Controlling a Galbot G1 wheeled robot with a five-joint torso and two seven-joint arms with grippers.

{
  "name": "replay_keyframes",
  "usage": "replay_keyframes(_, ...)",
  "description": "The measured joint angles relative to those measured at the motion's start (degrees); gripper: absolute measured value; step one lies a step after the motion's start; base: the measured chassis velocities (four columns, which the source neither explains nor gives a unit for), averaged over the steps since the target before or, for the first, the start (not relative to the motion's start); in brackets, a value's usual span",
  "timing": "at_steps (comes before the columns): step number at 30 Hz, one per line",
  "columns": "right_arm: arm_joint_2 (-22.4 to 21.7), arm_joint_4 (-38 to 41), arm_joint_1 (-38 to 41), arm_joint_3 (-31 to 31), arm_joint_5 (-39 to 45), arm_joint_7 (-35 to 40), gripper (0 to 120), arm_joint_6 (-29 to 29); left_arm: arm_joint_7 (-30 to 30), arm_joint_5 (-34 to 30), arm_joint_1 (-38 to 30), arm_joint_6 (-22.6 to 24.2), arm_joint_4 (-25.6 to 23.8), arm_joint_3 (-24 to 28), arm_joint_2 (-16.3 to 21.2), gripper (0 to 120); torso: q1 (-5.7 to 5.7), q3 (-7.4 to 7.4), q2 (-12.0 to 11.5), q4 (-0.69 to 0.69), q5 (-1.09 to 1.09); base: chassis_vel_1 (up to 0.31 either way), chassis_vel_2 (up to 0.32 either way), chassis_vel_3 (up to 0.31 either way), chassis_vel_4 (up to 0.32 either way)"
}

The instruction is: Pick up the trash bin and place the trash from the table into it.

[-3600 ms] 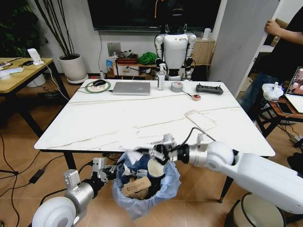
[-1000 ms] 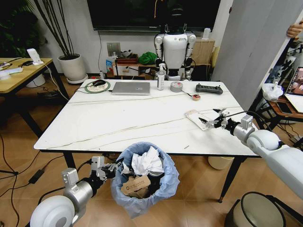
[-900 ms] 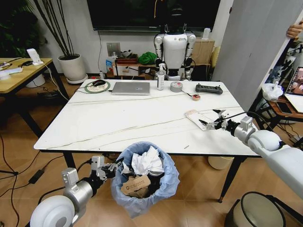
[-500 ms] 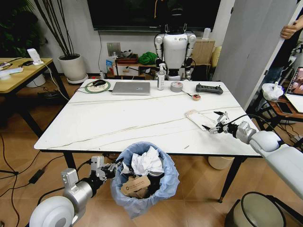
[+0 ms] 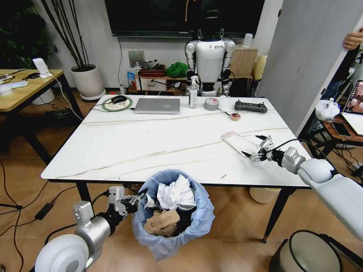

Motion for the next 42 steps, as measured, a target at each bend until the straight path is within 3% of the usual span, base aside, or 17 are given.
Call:
replay_keyframes(13, 2.98, -6.19, 1.47, 1.15, -9.29, -1.32, 100, 3.45, 0.0, -0.06, 0.2, 0.0, 0.04, -0.01, -0.03, 0, 0.0, 0.0, 0.0, 0.01, 0.02, 0.0, 0.0, 0.0, 0.0)
replay_keyframes(38, 5.99, -11.34, 4.49, 0.22, -9.0, -0.05, 100, 4.73, 0.03, -0.29, -0.15, -0.04, 0.51, 0.16, -0.01, 0, 0.0, 0.0, 0.0, 0.01, 0.02, 0.0, 0.0, 0.0, 0.0)
replay_keyframes(42, 6.3, -11.88, 4.8, 0.03, -8.87, -0.13, 93, 4.78, 0.03, -0.39, -0.22, -0.03, 0.58, 0.16, 0.05, 0, 0.0, 0.0, 0.0, 0.01, 0.02, 0.0, 0.0, 0.0, 0.0)
